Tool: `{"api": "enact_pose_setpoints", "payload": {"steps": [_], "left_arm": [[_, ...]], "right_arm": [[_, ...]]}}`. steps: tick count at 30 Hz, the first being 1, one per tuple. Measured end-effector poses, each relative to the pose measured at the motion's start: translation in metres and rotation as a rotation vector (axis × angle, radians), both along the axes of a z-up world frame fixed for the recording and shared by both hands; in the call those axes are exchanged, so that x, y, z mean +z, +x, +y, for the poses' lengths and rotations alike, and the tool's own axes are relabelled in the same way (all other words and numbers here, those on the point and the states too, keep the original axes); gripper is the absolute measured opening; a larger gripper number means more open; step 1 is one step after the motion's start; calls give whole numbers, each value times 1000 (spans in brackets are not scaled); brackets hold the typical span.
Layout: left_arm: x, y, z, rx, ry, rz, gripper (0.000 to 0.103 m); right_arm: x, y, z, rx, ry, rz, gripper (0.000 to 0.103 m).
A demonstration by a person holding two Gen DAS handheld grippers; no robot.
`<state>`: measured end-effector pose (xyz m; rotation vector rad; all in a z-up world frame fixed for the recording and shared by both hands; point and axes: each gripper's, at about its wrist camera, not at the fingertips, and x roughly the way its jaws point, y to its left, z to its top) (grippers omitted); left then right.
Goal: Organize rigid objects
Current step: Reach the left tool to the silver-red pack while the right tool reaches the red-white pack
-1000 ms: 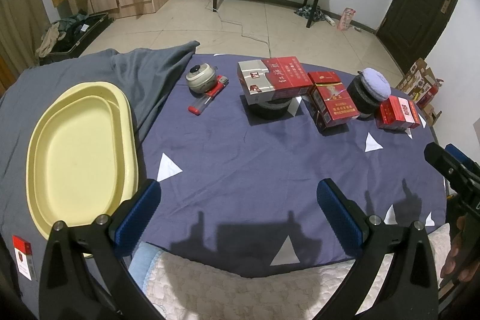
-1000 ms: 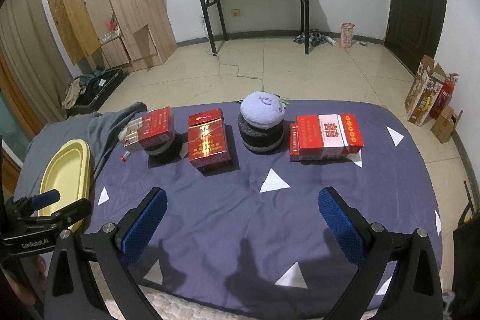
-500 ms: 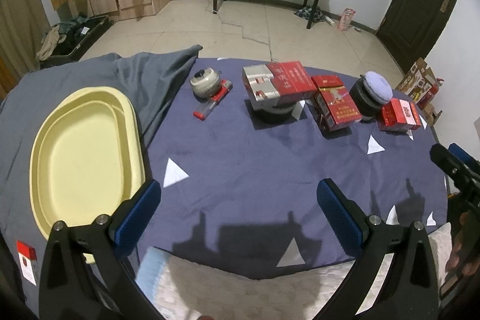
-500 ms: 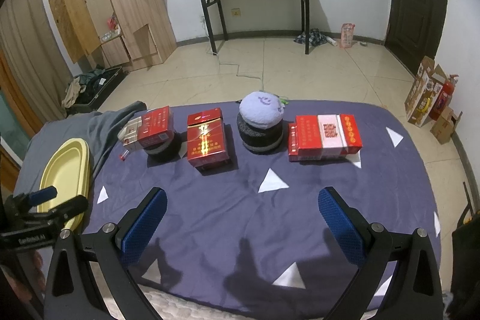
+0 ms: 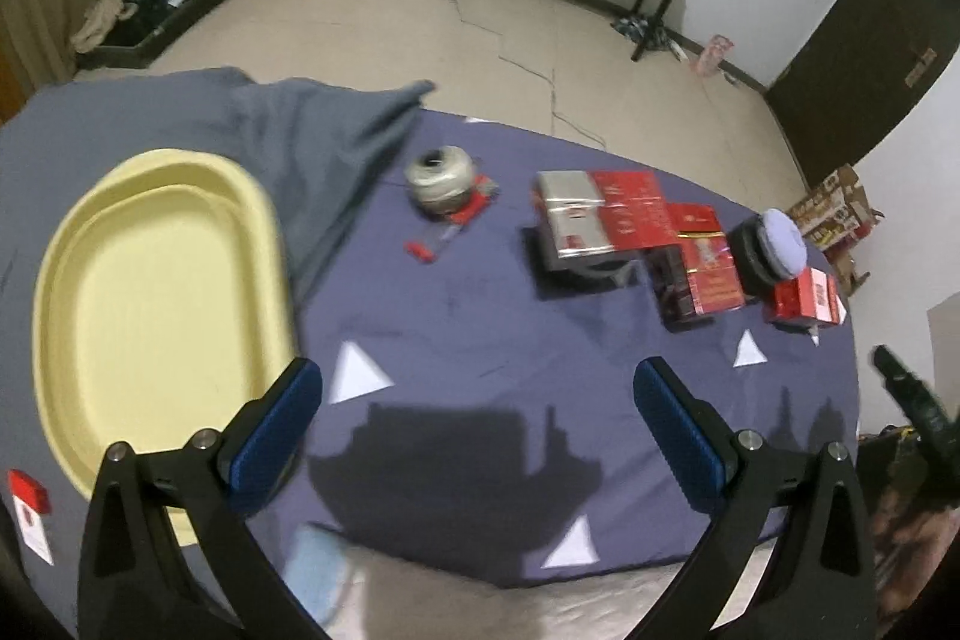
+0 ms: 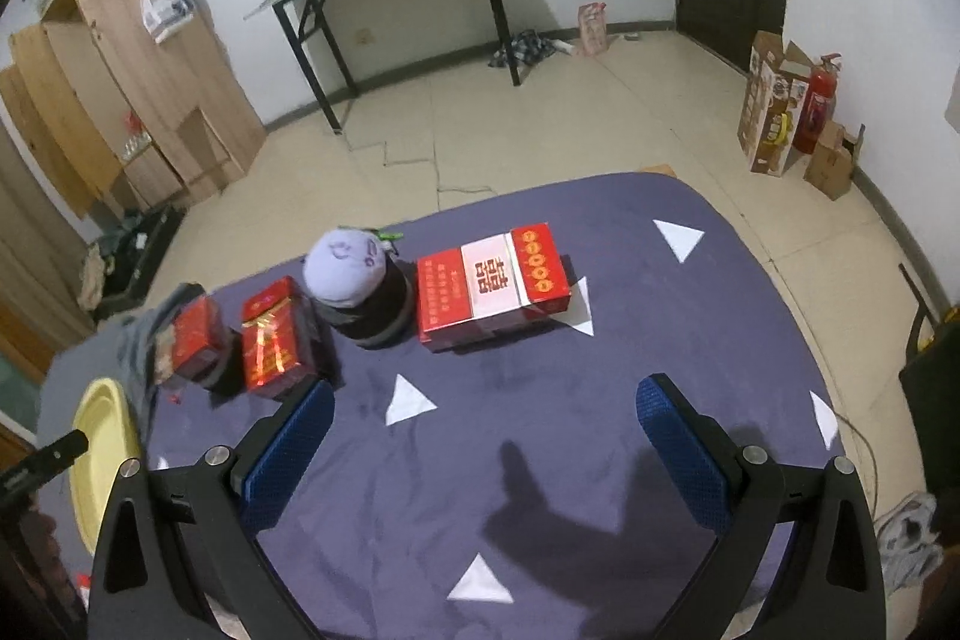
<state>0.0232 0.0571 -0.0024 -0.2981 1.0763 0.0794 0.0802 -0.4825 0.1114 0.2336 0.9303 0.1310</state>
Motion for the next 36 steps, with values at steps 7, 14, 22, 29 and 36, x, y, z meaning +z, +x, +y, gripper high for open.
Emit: {"api": "enact_pose_setpoints", "payload": {"steps": [7,14,22,29,36], "left_arm": [[-3,56,-47,5,52,39,103],[-20,119,-73,-8,103,113,103],[-32,141,-78,-10,48,134,103],[-46,147,-79,5,74,164,103],[-52,149,-78,1,15,141,96]], "right_arm": [[-37,52,17,4,-45,49,103],[-46,83,20,40,-50,46,103],[-72,103,27,50,-29,136,103],[-76,116,37,38,-96,122,103],[-85,122,42,48,-100,120,102]]}}
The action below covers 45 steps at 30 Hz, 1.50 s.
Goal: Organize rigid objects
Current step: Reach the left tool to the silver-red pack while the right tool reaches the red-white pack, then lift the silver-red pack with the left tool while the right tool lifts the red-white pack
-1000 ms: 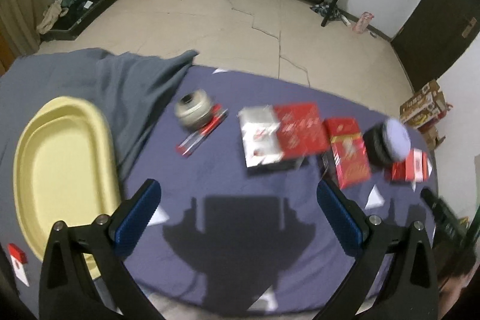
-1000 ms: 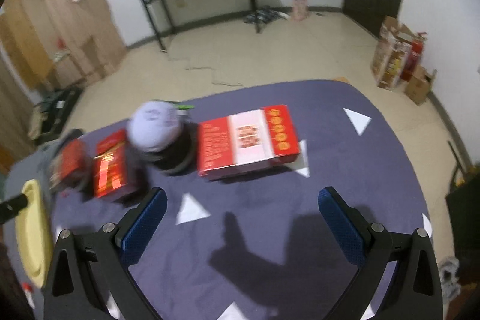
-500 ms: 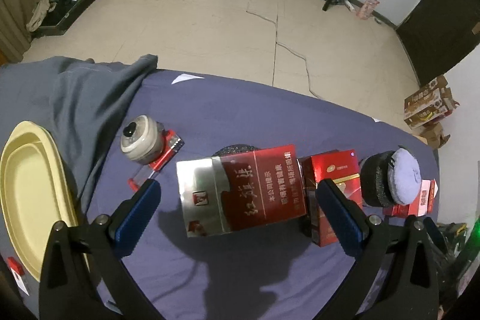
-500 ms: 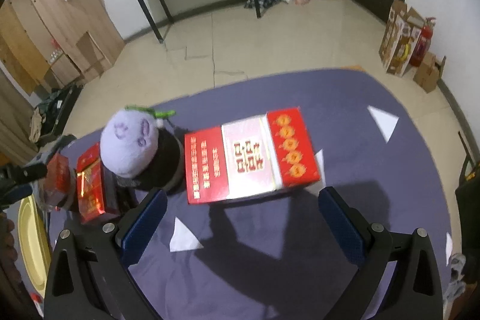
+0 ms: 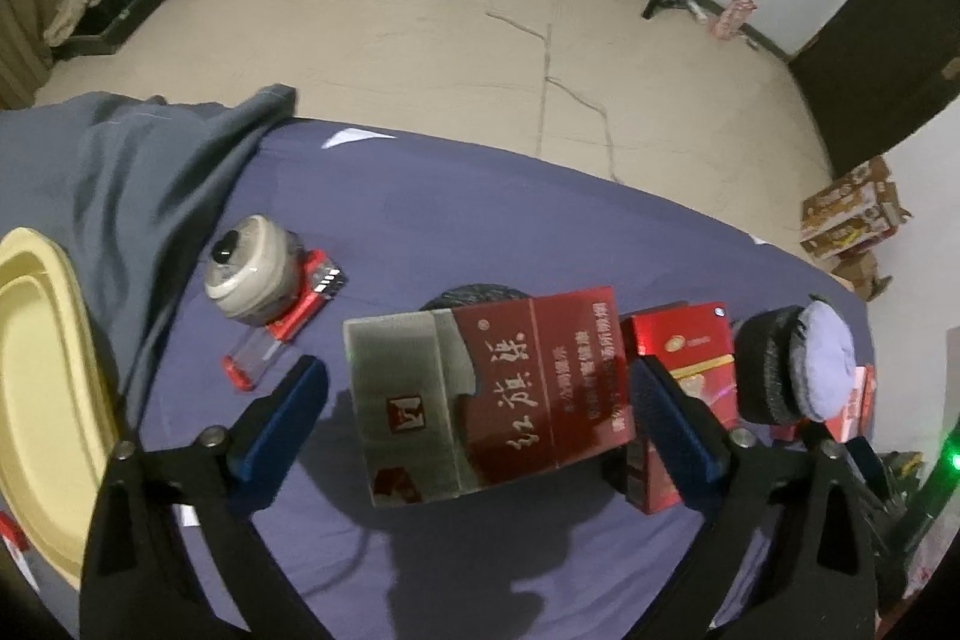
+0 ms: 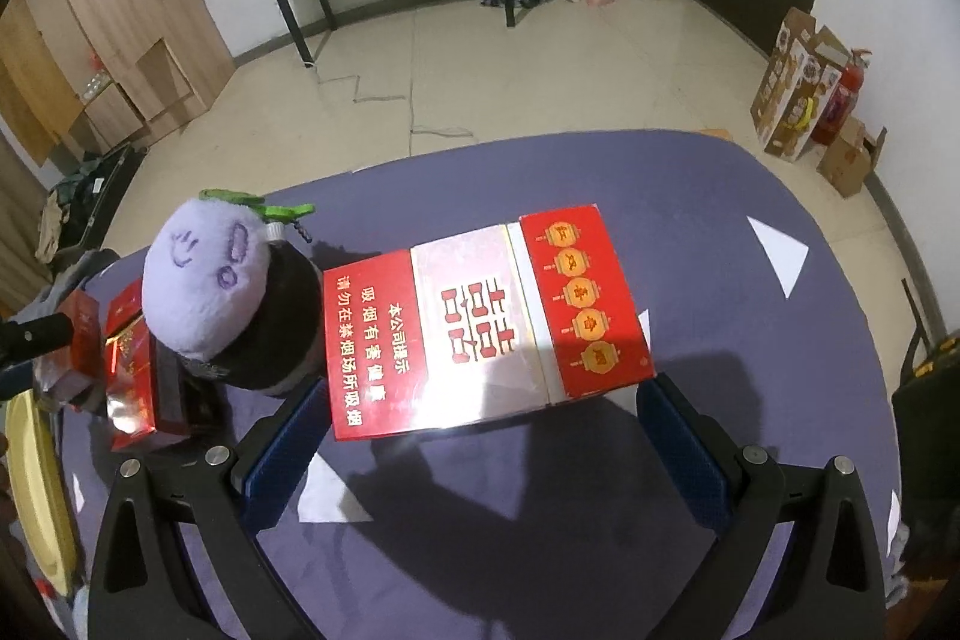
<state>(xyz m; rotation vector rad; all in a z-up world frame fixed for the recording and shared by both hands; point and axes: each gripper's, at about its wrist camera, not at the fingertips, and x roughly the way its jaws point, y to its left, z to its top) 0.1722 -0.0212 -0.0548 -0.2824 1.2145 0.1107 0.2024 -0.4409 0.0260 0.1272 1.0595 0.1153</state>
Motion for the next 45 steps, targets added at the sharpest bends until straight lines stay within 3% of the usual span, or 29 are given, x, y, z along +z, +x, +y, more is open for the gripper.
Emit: {"api": "enact_pose_setpoints", "payload": {"steps": [4,11,18,21,22,30,38,42,45], "left_arm": [[-2,-1,-2,-19,-45,0,94],[4,-1,-7,-5,-14,31,103],[3,0,-18,5,41,35,103],[0,0,-18,6,57,46,99],[-2,0,-17,9,49,43,92],[-1,-7,-12,-17,-6,-8,91],[48,-37,7,-40,-82,-77,91],[87,-78,29,-61,-127,-162,91],[114,-110,58,-60,-119,-223,91]], "right_arm": [[-1,-7,2,8,-26,-32,94],[-6,-14,9,11,-43,-22,95],[-1,-13,4,6,-38,-25,95],[-2,-12,3,8,-32,-23,94],[-3,-12,3,10,-29,-21,94],[1,-20,-7,-16,-28,-66,90],[26,-55,-23,-48,17,-136,90],[38,-81,-32,-56,26,-185,90],[56,-103,-31,-56,-9,-234,90]]}}
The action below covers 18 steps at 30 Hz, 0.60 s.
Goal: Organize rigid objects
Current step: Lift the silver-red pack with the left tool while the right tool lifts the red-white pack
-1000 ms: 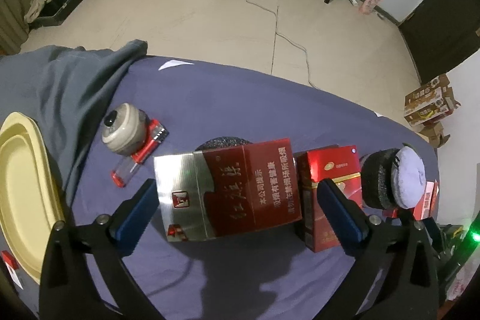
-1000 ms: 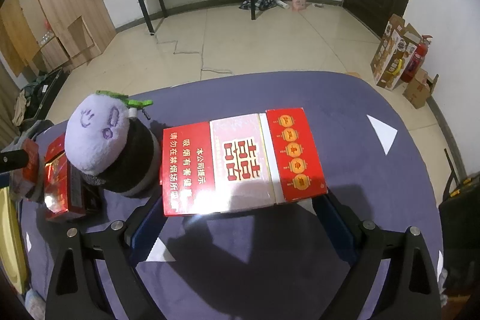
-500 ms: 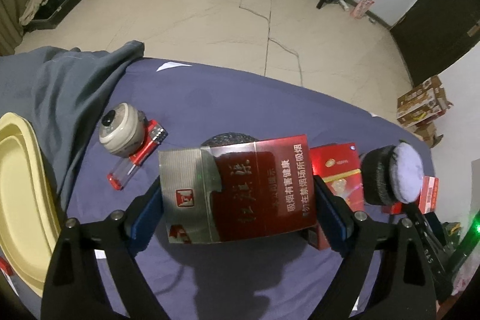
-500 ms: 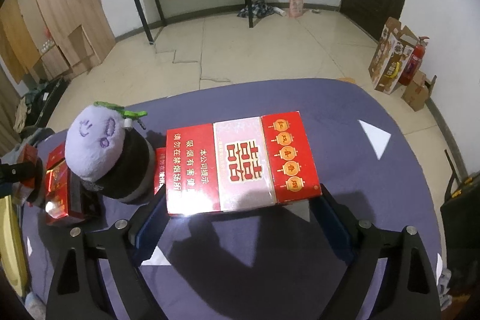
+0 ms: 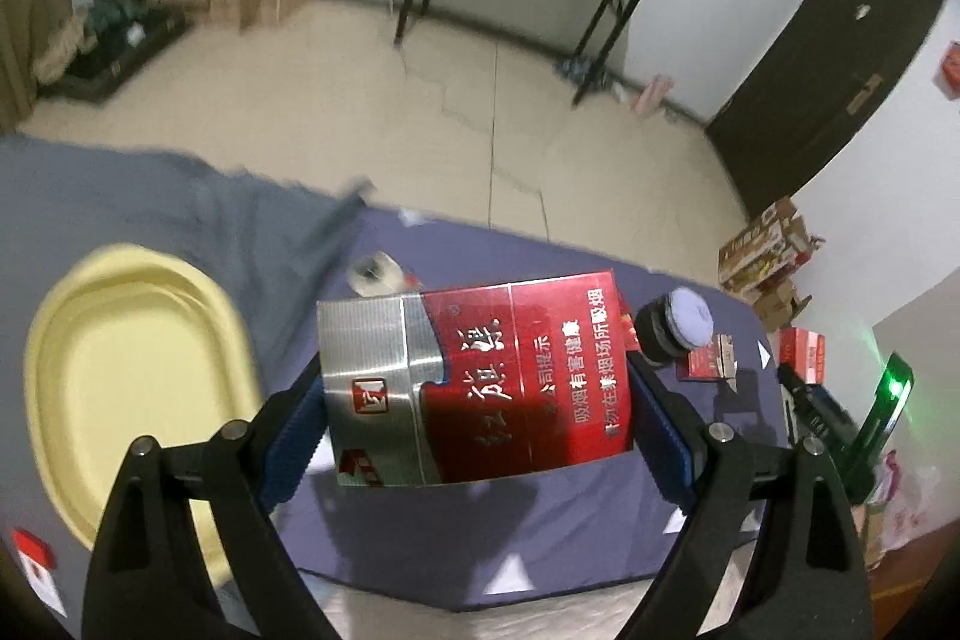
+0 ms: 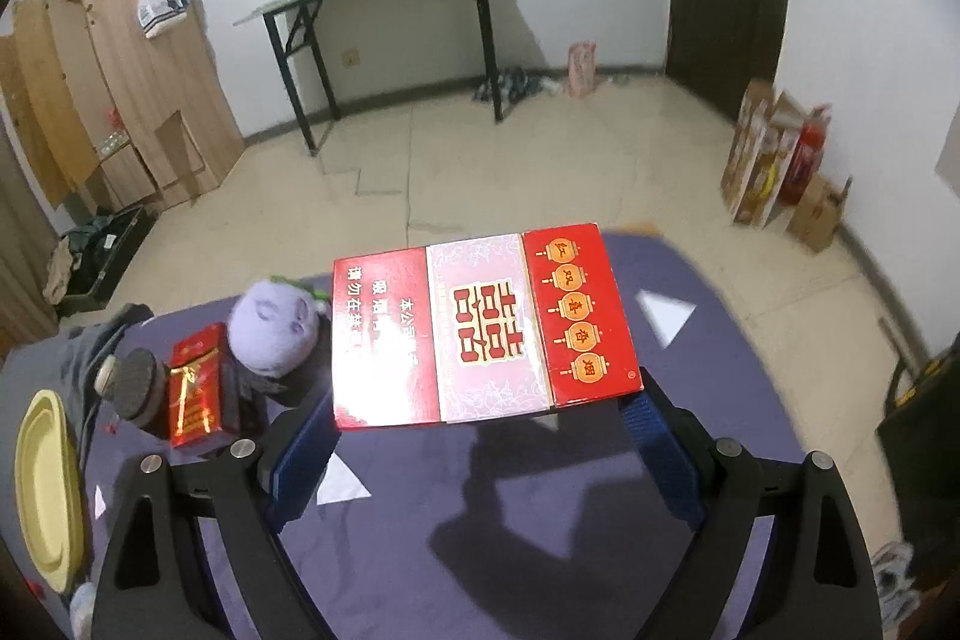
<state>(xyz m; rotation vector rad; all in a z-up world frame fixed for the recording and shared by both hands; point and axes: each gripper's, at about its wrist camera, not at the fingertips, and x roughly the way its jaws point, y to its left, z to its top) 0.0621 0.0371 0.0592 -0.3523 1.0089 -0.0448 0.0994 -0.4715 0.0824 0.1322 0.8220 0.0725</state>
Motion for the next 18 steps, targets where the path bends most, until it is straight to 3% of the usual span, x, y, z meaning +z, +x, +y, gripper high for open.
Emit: {"api": "enact_pose_setpoints", "payload": {"steps": [2,4,10,14,18], "left_arm": [[20,-25,26,0,20,-73,91],[28,-43,51,21,26,-94,91],[26,-67,116,142,-37,-128,91],[21,-66,122,152,-62,-133,91],[21,-68,130,142,-30,-132,91]], "right_arm": [[12,-14,4,1,1,-22,90],[20,-28,11,34,29,-27,90],[17,-45,33,148,79,-3,90],[6,-48,45,187,54,14,90],[28,-53,52,245,46,-8,90]]}}
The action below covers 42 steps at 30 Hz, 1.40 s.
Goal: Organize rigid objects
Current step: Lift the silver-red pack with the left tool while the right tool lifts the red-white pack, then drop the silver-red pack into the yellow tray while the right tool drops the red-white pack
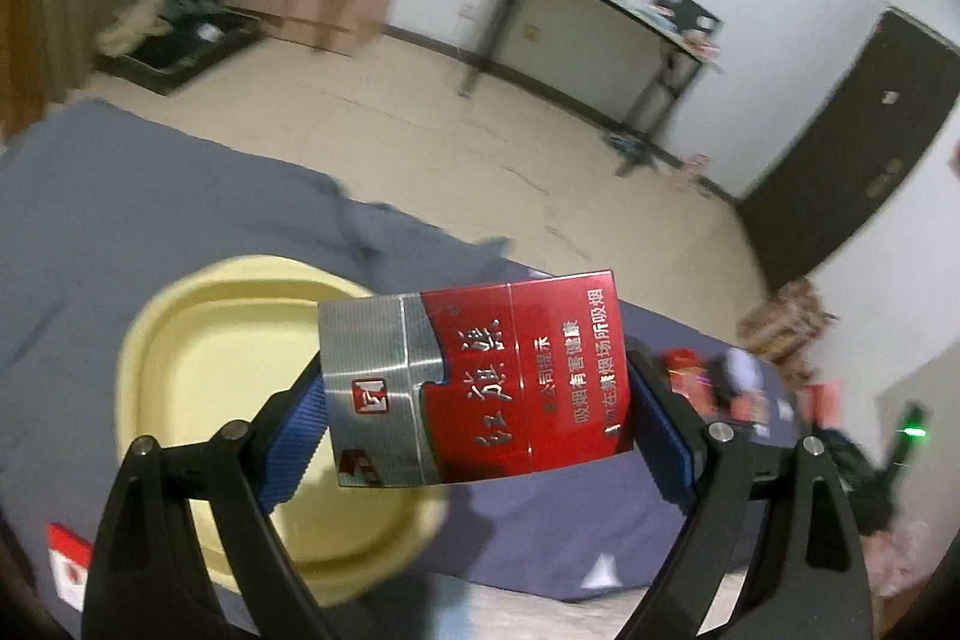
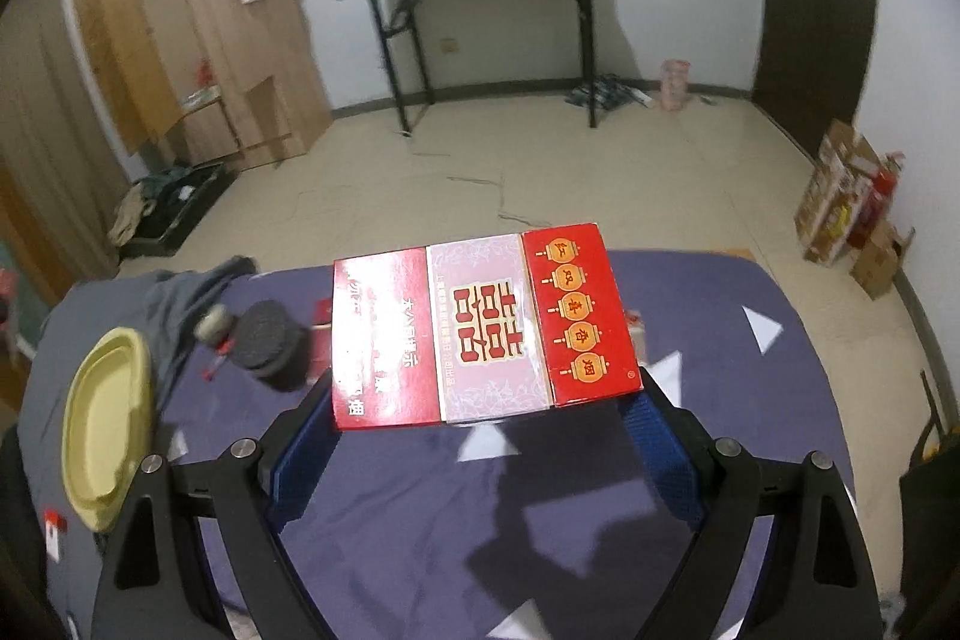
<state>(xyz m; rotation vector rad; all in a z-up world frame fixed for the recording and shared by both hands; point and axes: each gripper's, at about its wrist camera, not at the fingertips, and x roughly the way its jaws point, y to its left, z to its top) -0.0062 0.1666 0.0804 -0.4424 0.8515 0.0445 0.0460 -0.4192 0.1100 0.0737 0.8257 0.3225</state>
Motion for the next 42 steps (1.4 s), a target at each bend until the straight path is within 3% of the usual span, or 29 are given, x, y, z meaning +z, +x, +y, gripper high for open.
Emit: {"api": "enact_pose_setpoints", "payload": {"steps": [3,5,9,11,13,16,19,24,28,31,34,37,39,42], "left_arm": [[-3,-11,29,111,95,23,91],[-7,-14,50,168,118,40,91],[-27,-15,90,262,339,132,91],[-49,-13,109,282,329,181,91],[-77,-12,125,282,234,231,91],[-113,-6,125,268,249,348,91],[-137,3,130,245,182,380,91],[-165,8,136,247,142,440,91],[-166,11,128,229,192,446,91],[-165,17,119,184,147,431,91],[-180,22,112,171,191,484,94],[-190,24,116,193,173,510,97],[-186,25,118,196,160,518,103],[-163,20,122,235,120,490,103]], "right_arm": [[35,-4,27,113,37,-45,90],[56,-16,80,248,38,-78,90],[63,-44,190,538,43,-55,90],[47,-58,247,651,-2,-23,90],[22,-74,298,748,-45,29,90],[-21,-110,363,883,-171,58,90],[-55,-121,402,907,-248,122,90],[-86,-120,435,928,-310,162,90],[-103,-109,452,918,-338,185,90],[-103,-111,456,925,-352,173,91],[-103,-113,457,927,-353,183,91],[-105,-113,461,925,-359,175,93],[-101,-114,463,907,-372,167,103],[-87,-117,457,924,-289,186,103]]}}
